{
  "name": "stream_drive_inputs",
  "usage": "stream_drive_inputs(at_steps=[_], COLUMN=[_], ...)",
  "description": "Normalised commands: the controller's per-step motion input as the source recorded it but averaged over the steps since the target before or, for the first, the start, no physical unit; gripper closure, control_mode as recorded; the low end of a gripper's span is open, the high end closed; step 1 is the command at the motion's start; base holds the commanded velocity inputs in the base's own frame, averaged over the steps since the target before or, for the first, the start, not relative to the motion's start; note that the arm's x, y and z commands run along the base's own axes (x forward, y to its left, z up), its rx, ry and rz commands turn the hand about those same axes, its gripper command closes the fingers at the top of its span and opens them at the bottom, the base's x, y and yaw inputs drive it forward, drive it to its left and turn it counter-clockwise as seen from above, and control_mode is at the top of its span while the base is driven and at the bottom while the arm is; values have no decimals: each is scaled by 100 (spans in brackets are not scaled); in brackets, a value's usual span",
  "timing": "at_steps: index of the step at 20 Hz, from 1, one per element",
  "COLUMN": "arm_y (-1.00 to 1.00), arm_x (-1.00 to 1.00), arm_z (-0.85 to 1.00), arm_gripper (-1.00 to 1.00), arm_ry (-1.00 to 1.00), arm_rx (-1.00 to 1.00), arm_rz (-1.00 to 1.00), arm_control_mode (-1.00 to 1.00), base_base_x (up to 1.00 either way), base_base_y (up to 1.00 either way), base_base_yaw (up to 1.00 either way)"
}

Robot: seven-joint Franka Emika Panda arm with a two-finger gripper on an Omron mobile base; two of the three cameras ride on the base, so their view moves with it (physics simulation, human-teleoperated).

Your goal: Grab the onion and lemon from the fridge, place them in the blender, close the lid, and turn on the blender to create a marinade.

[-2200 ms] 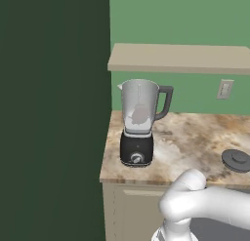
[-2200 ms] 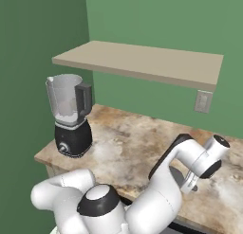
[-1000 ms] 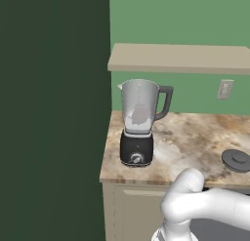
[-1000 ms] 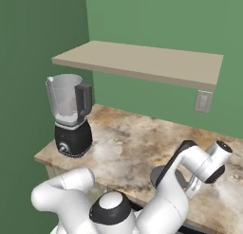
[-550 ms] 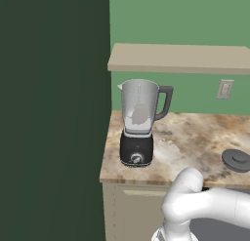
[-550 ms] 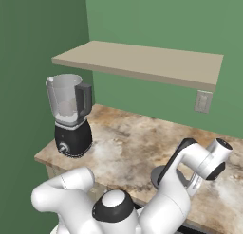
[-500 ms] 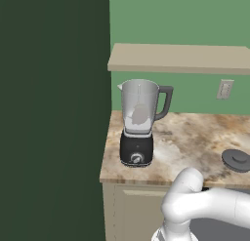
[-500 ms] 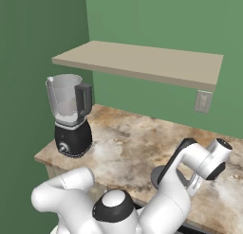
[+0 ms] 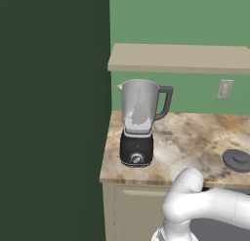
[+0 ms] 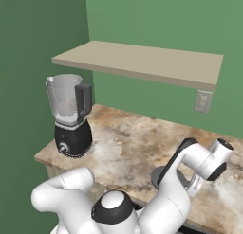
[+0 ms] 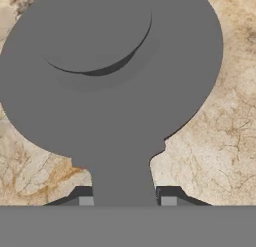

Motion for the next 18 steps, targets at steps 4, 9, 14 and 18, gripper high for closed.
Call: stream_drive_inputs(at_steps=[4,9,14,18], arm_y=[0,4,15,24], arm_x=[-35,-27,-10,0], arm_z=[44,65,63,59], arm_gripper=[100,100,100,100], arm_ry=[-2,-1,-2,-3], arm_rx=[0,0,0,0], arm_rz=[0,0,-3,-5], arm_control_mode=[-100,-100,-100,-100], base_base_x=[0,0,0,0], base_base_y=[0,0,0,0], base_base_yaw=[0,0,0,0])
